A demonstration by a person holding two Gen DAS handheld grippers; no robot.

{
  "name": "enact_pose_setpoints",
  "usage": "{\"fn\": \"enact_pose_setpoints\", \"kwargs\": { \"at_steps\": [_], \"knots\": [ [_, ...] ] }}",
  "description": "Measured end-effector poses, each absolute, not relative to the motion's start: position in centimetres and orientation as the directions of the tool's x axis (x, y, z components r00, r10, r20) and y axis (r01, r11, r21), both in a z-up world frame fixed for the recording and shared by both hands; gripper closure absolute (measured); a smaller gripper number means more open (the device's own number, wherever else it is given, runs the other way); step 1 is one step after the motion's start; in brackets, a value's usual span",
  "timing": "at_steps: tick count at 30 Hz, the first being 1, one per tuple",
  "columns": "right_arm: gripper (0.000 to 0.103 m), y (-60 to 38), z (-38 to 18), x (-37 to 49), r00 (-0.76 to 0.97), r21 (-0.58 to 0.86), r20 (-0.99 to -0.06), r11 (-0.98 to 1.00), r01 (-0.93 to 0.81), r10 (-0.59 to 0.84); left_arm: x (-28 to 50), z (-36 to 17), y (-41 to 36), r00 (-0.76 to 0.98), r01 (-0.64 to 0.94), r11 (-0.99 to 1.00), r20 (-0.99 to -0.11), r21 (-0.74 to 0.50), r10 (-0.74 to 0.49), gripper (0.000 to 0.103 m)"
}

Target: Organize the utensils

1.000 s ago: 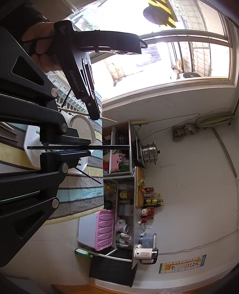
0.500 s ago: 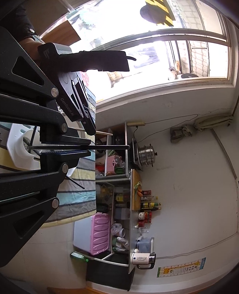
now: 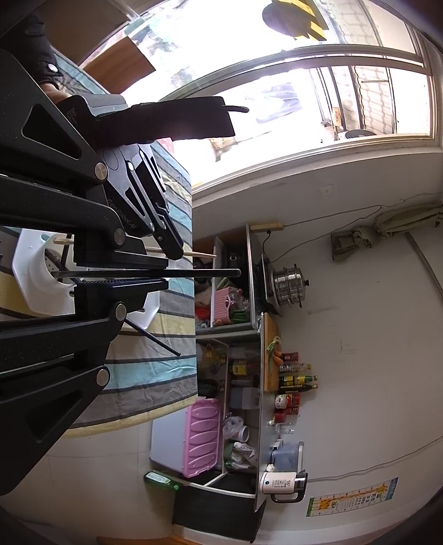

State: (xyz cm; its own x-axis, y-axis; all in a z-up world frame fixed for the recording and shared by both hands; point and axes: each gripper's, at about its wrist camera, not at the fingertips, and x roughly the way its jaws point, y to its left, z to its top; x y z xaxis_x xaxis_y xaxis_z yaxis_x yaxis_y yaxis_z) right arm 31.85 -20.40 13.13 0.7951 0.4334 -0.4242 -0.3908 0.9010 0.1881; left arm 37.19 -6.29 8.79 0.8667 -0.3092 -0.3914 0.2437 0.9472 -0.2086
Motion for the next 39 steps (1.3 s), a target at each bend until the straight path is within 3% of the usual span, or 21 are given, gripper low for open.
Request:
{"fn": "enact_pose_setpoints", "kwargs": {
  "at_steps": [28, 30, 33, 35, 37, 39],
  "knots": [
    [0.098, -21.3, 10.0, 33.8, 0.76, 0.212, -0.504, 0.911, -0.353, 0.411, 33.8, 5.9, -5.1, 0.832, 0.228, 0.957, -0.475, -0.181, -0.288, 0.095],
    [0.088, -21.2, 9.9, 33.5, 0.758, 0.21, -0.506, 0.911, -0.354, 0.411, 33.5, 6.0, -4.9, 0.833, 0.225, 0.957, -0.474, -0.183, -0.286, 0.095],
    [0.086, -21.4, 9.8, 33.1, 0.757, 0.212, -0.508, 0.911, -0.354, 0.412, 33.0, 6.1, -4.9, 0.83, 0.227, 0.958, -0.481, -0.173, -0.283, 0.095],
    [0.086, -21.5, 9.7, 32.8, 0.757, 0.211, -0.511, 0.913, -0.348, 0.407, 32.6, 6.2, -4.9, 0.825, 0.236, 0.957, -0.486, -0.167, -0.288, 0.09],
    [0.085, -21.6, 9.8, 32.4, 0.759, 0.21, -0.51, 0.914, -0.347, 0.406, 32.1, 6.4, -5.0, 0.826, 0.241, 0.958, -0.484, -0.158, -0.288, 0.079],
    [0.085, -21.9, 9.9, 31.9, 0.761, 0.209, -0.51, 0.915, -0.344, 0.402, 31.6, 6.5, -4.9, 0.826, 0.246, 0.956, -0.483, -0.157, -0.292, 0.078]
  ]
}}
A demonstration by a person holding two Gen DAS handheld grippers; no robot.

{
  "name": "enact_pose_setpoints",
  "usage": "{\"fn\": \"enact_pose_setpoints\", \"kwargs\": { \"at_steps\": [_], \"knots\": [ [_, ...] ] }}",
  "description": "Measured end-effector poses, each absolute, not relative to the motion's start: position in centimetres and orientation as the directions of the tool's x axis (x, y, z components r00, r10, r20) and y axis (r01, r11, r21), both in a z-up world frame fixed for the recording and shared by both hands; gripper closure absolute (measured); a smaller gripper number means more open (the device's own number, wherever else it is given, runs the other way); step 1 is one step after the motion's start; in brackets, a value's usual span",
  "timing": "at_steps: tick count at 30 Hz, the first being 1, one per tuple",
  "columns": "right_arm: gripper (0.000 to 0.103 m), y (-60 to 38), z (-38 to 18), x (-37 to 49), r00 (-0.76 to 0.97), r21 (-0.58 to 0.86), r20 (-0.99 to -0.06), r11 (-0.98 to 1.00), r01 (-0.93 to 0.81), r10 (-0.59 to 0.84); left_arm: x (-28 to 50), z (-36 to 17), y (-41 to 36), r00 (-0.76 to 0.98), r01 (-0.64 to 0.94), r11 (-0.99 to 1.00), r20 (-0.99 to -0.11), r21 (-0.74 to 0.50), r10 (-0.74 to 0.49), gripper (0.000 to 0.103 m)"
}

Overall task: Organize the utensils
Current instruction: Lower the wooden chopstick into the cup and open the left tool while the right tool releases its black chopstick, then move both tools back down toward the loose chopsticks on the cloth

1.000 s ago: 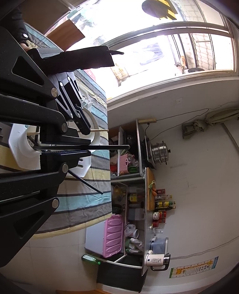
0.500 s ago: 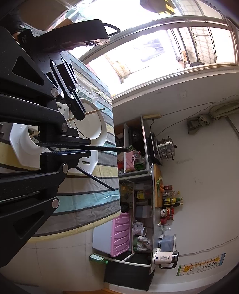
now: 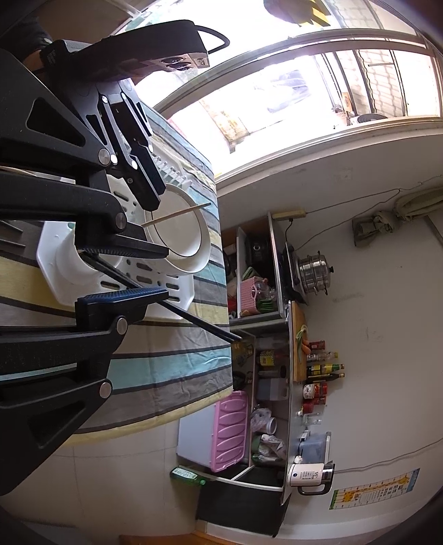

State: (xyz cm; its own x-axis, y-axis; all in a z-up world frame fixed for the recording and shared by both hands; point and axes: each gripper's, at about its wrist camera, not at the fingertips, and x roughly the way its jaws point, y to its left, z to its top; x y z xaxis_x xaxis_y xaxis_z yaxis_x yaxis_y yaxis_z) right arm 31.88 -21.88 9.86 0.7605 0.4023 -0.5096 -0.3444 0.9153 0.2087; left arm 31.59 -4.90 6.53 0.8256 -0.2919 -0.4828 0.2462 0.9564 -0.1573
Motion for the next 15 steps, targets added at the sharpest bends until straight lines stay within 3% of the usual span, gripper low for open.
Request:
{"fn": "enact_pose_setpoints", "kwargs": {
  "at_steps": [6, 10, 12, 15],
  "knots": [
    [0.084, -22.4, 9.7, 29.0, 0.766, 0.196, -0.501, 0.915, -0.353, 0.403, 28.5, 7.4, -4.1, 0.836, 0.249, 0.954, -0.461, -0.166, -0.298, 0.077],
    [0.082, -22.6, 9.4, 25.9, 0.776, 0.186, -0.489, 0.917, -0.352, 0.398, 25.3, 7.9, -3.4, 0.843, 0.258, 0.951, -0.441, -0.169, -0.307, 0.072],
    [0.071, -22.7, 9.1, 24.2, 0.78, 0.179, -0.484, 0.917, -0.356, 0.397, 23.4, 7.9, -2.9, 0.848, 0.258, 0.952, -0.435, -0.165, -0.305, 0.067],
    [0.065, -22.8, 8.3, 21.7, 0.778, 0.179, -0.484, 0.915, -0.361, 0.401, 20.8, 7.5, -1.9, 0.845, 0.255, 0.951, -0.436, -0.177, -0.308, 0.063]
  ]
}}
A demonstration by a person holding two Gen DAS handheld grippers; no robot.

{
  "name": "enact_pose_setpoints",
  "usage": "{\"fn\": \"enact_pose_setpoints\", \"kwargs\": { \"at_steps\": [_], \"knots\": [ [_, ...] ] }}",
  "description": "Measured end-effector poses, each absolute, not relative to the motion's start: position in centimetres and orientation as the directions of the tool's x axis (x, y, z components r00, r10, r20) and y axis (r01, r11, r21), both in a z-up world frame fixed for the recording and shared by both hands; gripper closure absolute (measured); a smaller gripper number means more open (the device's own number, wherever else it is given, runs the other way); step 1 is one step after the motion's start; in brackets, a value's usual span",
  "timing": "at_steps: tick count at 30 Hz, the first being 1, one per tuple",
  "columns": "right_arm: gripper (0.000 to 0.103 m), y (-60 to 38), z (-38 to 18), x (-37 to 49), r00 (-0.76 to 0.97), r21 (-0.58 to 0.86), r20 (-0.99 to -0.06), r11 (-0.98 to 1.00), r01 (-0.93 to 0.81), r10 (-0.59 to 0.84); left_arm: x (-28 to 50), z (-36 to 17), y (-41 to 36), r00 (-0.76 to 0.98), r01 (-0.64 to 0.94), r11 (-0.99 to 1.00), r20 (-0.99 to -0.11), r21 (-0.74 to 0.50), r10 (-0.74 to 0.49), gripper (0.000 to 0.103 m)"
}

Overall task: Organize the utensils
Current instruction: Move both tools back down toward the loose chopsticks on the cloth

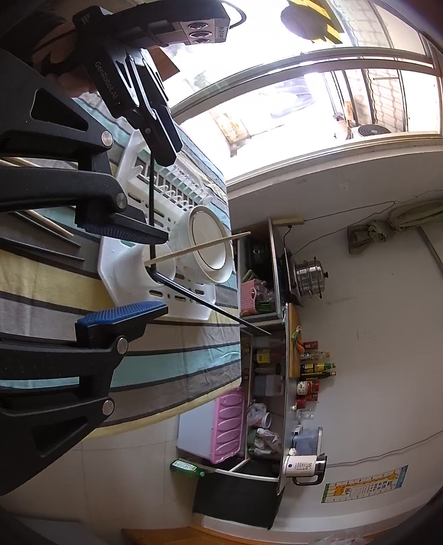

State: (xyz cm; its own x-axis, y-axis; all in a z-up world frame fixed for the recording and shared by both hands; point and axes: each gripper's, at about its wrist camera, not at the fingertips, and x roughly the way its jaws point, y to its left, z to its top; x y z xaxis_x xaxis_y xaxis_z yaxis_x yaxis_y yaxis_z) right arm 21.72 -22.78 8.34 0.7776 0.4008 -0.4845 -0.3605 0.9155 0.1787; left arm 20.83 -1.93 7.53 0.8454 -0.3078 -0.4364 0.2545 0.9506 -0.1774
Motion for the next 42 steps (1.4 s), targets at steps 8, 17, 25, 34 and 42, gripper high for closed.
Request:
{"fn": "enact_pose_setpoints", "kwargs": {
  "at_steps": [8, 17, 25, 34, 42],
  "knots": [
    [0.065, -23.0, 6.5, 16.1, 0.779, 0.158, -0.491, 0.919, -0.361, 0.39, 15.4, 4.3, 0.6, 0.821, 0.171, 0.966, -0.514, -0.195, -0.249, 0.057],
    [0.065, -22.6, 3.3, 12.0, 0.74, 0.166, -0.543, 0.914, -0.37, 0.398, 10.8, 1.4, 1.5, 0.793, 0.119, 0.975, -0.573, -0.189, -0.208, 0.057],
    [0.065, -22.4, 2.4, 11.9, 0.72, 0.161, -0.573, 0.915, -0.369, 0.391, 10.1, 0.2, 1.2, 0.765, 0.112, 0.975, -0.61, -0.191, -0.207, 0.057],
    [0.067, -21.2, 1.0, 14.3, 0.68, 0.16, -0.629, 0.919, -0.361, 0.377, 12.6, -1.2, 1.2, 0.719, 0.081, 0.983, -0.673, -0.166, -0.173, 0.057],
    [0.078, -19.7, -1.4, 17.2, 0.62, 0.133, -0.709, 0.926, -0.353, 0.337, 16.2, -3.0, 1.3, 0.652, 0.05, 0.979, -0.736, -0.198, -0.182, 0.061]
  ]
}}
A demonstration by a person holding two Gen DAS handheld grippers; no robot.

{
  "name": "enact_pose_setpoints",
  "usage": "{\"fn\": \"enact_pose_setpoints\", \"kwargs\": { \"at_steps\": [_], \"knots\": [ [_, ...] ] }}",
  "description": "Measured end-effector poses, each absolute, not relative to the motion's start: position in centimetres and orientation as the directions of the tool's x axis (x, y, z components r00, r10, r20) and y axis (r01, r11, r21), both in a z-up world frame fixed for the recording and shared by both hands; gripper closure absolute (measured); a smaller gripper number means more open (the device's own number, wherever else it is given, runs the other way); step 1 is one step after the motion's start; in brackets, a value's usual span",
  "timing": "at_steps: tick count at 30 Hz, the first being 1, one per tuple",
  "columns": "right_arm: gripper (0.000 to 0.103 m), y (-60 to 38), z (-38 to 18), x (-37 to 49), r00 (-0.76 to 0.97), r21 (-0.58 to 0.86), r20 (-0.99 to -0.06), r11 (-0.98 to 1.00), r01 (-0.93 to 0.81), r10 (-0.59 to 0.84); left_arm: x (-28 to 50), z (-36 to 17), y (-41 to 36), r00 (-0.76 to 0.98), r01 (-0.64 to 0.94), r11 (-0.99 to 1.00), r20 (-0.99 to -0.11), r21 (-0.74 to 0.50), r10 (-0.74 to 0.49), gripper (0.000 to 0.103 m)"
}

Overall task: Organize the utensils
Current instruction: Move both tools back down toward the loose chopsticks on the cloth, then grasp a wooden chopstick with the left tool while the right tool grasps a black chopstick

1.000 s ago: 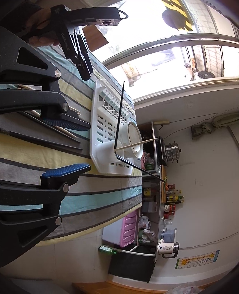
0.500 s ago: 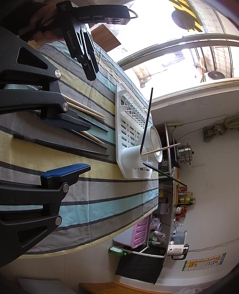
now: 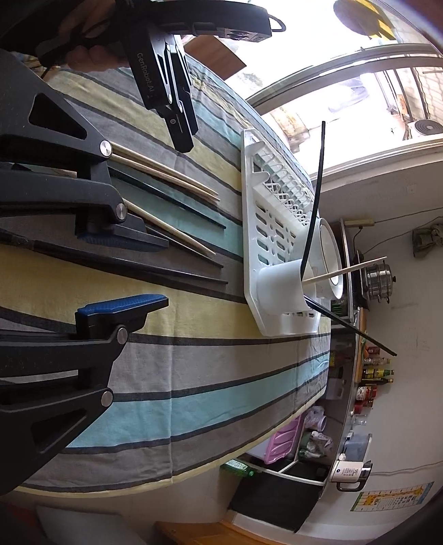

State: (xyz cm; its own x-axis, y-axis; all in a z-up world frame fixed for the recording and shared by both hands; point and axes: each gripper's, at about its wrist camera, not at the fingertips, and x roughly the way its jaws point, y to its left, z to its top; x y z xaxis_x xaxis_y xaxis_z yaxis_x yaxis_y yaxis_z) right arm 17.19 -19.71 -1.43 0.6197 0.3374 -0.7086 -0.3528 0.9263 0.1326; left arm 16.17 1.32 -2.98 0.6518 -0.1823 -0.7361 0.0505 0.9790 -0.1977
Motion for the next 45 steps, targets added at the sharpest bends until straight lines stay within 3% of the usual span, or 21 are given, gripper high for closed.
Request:
{"fn": "enact_pose_setpoints", "kwargs": {
  "at_steps": [19, 29, 36, 39, 42, 45],
  "knots": [
    [0.081, -18.2, -3.4, 20.3, 0.571, 0.099, -0.761, 0.925, -0.367, 0.308, 21.1, -4.4, 0.4, 0.591, 0.021, 0.989, -0.796, -0.145, -0.129, 0.07],
    [0.082, -17.7, -4.2, 21.4, 0.557, 0.086, -0.78, 0.93, -0.358, 0.286, 21.5, -4.5, -1.2, 0.592, 0.035, 0.999, -0.804, -0.038, -0.052, 0.072],
    [0.082, -17.0, -4.2, 21.9, 0.56, 0.039, -0.79, 0.933, -0.358, 0.248, 21.4, -4.4, -2.4, 0.598, 0.079, 0.997, -0.8, 0.004, -0.044, 0.093],
    [0.083, -16.5, -4.3, 21.9, 0.564, 0.007, -0.795, 0.932, -0.362, 0.224, 21.5, -4.4, -2.7, 0.597, 0.092, 0.996, -0.801, 0.021, -0.038, 0.094],
    [0.095, -16.1, -4.2, 22.1, 0.558, 0.002, -0.798, 0.926, -0.377, 0.228, 21.5, -4.4, -2.7, 0.595, 0.104, 0.994, -0.802, 0.026, -0.041, 0.096],
    [0.097, -15.9, -4.2, 22.1, 0.556, -0.006, -0.801, 0.924, -0.382, 0.224, 21.6, -4.4, -2.8, 0.592, 0.112, 0.993, -0.804, 0.025, -0.047, 0.097]
  ]
}}
